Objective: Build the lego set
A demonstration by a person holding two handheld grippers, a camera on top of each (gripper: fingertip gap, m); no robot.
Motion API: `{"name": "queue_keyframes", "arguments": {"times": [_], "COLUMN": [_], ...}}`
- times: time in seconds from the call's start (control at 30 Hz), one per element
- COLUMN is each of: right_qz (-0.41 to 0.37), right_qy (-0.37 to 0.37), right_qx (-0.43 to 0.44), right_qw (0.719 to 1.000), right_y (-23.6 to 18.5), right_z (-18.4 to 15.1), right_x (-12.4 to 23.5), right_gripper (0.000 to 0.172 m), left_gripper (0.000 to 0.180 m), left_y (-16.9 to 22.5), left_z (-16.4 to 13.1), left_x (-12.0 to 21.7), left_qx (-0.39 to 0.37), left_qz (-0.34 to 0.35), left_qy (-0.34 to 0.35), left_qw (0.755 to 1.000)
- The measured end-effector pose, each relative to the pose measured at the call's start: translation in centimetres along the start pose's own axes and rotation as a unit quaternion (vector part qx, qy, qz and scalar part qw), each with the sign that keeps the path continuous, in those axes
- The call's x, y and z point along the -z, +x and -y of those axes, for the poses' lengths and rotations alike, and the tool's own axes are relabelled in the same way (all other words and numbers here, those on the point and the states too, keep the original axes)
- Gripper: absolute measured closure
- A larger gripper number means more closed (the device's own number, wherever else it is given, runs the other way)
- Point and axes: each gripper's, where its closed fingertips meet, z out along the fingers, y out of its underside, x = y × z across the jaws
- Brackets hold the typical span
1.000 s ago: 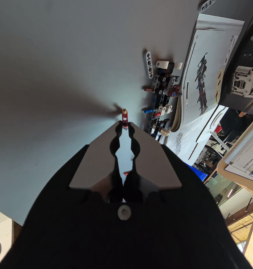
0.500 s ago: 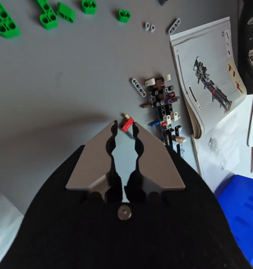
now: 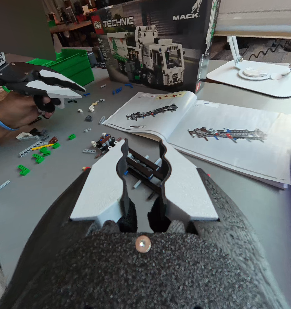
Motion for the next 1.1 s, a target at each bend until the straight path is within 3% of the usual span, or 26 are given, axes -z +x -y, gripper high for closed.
{"name": "queue_keyframes", "arguments": {"times": [0.13,0.27,0.5,0.8,1.1], "right_qz": [0.009,0.027,0.100,0.103,0.073], "right_qy": [-0.032,-0.084,-0.117,-0.097,-0.109], "right_qx": [0.044,0.122,0.148,0.087,0.149], "right_qw": [0.998,0.989,0.977,0.986,0.980], "right_y": [3.0,6.2,7.3,7.9,8.4], "right_z": [1.2,2.1,1.6,0.7,-0.2], "right_x": [-1.3,-4.9,-9.5,-7.7,-7.9], "right_gripper": [0.142,0.142,0.147,0.150,0.156], "left_gripper": [0.162,0.162,0.163,0.164,0.164], "left_y": [0.5,0.1,-0.9,-0.9,-1.1], "left_z": [0.0,-0.4,-1.1,-2.5,-3.2], "left_x": [-0.4,-0.5,-0.2,-0.6,-0.9], "left_qx": [-0.001,-0.010,-0.025,0.033,0.036], "left_qz": [-0.009,0.002,0.025,-0.009,-0.009], "left_qy": [-0.004,-0.014,-0.030,-0.042,-0.051], "left_qw": [1.000,1.000,0.999,0.998,0.998]}}
